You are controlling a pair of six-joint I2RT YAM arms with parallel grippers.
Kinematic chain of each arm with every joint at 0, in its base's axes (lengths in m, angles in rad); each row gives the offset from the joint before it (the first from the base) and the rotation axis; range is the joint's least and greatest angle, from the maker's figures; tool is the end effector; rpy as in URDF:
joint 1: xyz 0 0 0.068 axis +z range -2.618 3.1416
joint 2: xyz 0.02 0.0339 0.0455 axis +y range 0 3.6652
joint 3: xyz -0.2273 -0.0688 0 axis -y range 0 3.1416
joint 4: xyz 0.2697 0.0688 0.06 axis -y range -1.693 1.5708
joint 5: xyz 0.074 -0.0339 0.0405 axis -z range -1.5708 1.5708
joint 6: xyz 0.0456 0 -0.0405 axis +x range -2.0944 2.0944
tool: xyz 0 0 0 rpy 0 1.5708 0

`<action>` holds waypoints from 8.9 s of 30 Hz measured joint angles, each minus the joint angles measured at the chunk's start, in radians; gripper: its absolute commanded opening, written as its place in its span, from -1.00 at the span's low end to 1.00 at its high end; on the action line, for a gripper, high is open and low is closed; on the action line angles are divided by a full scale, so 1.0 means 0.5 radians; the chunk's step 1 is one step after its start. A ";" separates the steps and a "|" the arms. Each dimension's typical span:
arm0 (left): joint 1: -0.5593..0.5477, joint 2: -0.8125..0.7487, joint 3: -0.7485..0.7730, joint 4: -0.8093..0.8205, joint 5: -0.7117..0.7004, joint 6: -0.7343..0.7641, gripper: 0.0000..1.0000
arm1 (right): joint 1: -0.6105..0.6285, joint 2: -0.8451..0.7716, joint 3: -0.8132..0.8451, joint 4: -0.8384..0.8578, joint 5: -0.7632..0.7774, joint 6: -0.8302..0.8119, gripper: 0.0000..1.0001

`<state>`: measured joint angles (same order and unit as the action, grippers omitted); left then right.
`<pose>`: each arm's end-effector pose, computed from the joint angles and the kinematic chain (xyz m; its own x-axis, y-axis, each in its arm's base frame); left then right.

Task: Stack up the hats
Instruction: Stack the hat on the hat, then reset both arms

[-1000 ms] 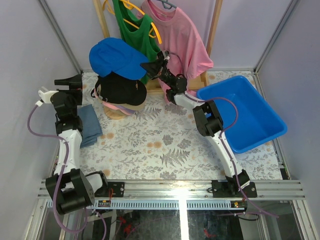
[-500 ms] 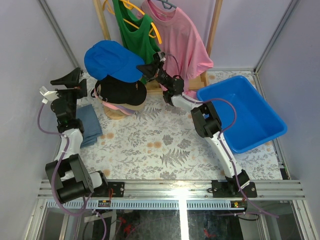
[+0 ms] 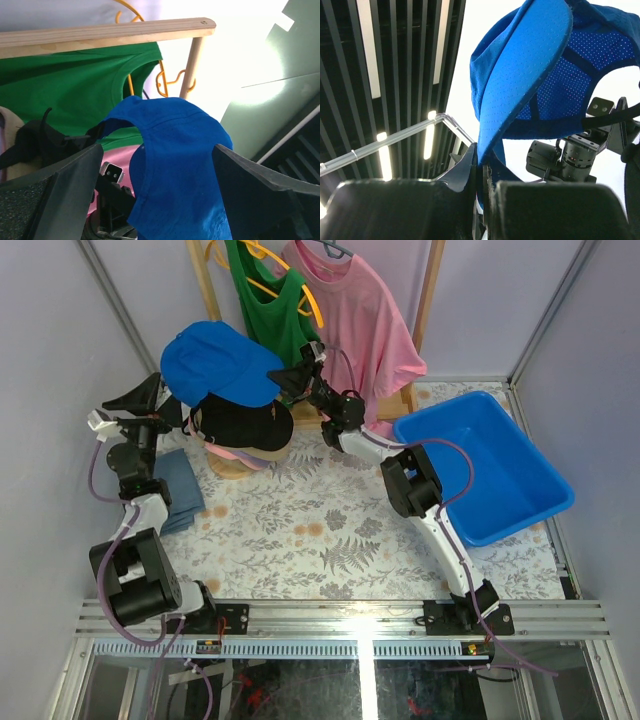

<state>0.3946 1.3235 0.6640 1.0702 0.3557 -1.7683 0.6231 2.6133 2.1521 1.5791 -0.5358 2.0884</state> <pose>0.3027 0.1089 0.2627 -0.0080 -0.9990 0.0436 0.3743 -0.0434 -0.9263 0.4201 0.3306 0.2636 -0.9550 0.2339 -0.1824 -0.2965 -0.7370 0.6074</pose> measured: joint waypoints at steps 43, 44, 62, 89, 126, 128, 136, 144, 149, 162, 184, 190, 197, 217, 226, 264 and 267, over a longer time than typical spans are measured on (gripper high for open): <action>0.042 0.014 -0.087 0.607 -0.131 -0.188 -0.99 | 0.005 -0.013 -0.047 0.003 -0.017 0.005 -1.00; 0.047 -0.008 -0.087 0.581 -0.130 -0.156 -1.00 | -0.006 -0.013 -0.078 0.002 -0.021 0.007 -0.99; 0.055 -0.176 -0.060 0.083 0.031 0.485 -0.99 | -0.155 -0.013 -0.294 0.008 -0.156 0.020 -0.81; -0.230 -0.327 0.085 -0.559 -0.002 1.318 -0.99 | -0.253 0.180 -0.177 -0.278 -0.111 0.016 -0.38; -0.462 -0.382 0.111 -1.045 -0.325 1.774 -0.99 | -0.254 0.217 -0.368 -0.684 -0.154 -0.207 -0.39; -0.462 -0.382 0.111 -1.053 -0.326 1.774 -0.99 | -0.254 0.217 -0.372 -0.684 -0.153 -0.217 -0.46; -0.462 -0.384 0.083 -1.096 -0.368 1.775 -0.99 | -0.254 0.185 -0.458 -0.681 -0.151 -0.262 -0.62; -0.462 -0.384 0.081 -1.200 -0.440 1.774 -0.99 | -0.252 0.105 -0.575 -0.684 -0.149 -0.336 -0.63; -0.462 -0.383 0.095 -1.323 -0.500 1.774 -0.99 | -0.248 0.093 -0.613 -0.692 -0.150 -0.385 -0.64; -0.463 -0.335 0.232 -1.581 -0.571 1.774 -0.99 | -0.240 0.040 -0.664 -0.799 -0.146 -0.522 -0.65; -0.462 -0.288 0.288 -1.688 -0.608 1.755 -0.72 | -0.211 -0.118 -0.943 -1.012 -0.056 -0.823 -0.01; -0.462 -0.299 0.287 -1.695 -0.630 1.718 -0.55 | -0.211 -0.214 -1.082 -1.068 -0.057 -0.924 0.03; -0.462 -0.323 0.287 -1.697 -0.640 1.675 -0.39 | -0.216 -0.294 -1.215 -1.131 -0.059 -1.033 0.07; -0.461 -0.383 0.287 -1.788 -0.721 1.645 -0.15 | -0.230 -0.454 -1.364 -1.312 -0.047 -1.263 0.13; -0.461 -0.401 0.287 -1.834 -0.774 1.647 -0.04 | -0.248 -0.529 -1.422 -1.359 -0.019 -1.353 0.14; -0.438 -0.549 0.287 -2.144 -0.928 1.749 0.26 | -0.253 -1.067 -1.836 -2.033 0.370 -2.131 0.23; -0.430 -0.598 0.287 -2.177 -0.954 1.751 0.26 | -0.244 -1.151 -1.865 -2.155 0.448 -2.244 0.25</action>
<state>0.1799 1.0245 0.8074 -0.0185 -0.1215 -0.8928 0.5011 2.0380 1.2194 0.5014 -0.3119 0.9665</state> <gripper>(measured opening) 0.632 0.614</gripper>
